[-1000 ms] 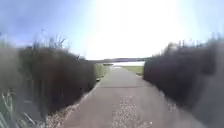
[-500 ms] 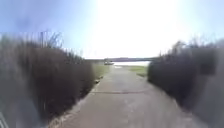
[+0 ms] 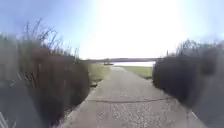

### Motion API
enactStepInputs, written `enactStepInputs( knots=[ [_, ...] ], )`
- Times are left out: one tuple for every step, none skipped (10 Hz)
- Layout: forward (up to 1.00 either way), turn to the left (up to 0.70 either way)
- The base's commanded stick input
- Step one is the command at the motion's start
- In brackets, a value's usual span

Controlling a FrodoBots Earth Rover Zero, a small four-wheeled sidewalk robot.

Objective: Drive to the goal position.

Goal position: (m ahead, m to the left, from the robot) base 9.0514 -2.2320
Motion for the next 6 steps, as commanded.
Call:
enactStepInputs(
  knots=[
    [0.70, -0.01],
    [0.70, -0.24],
    [0.70, -0.12],
    [0.70, 0.05],
    [0.70, 0.05],
    [0.70, 0.05]
  ],
)
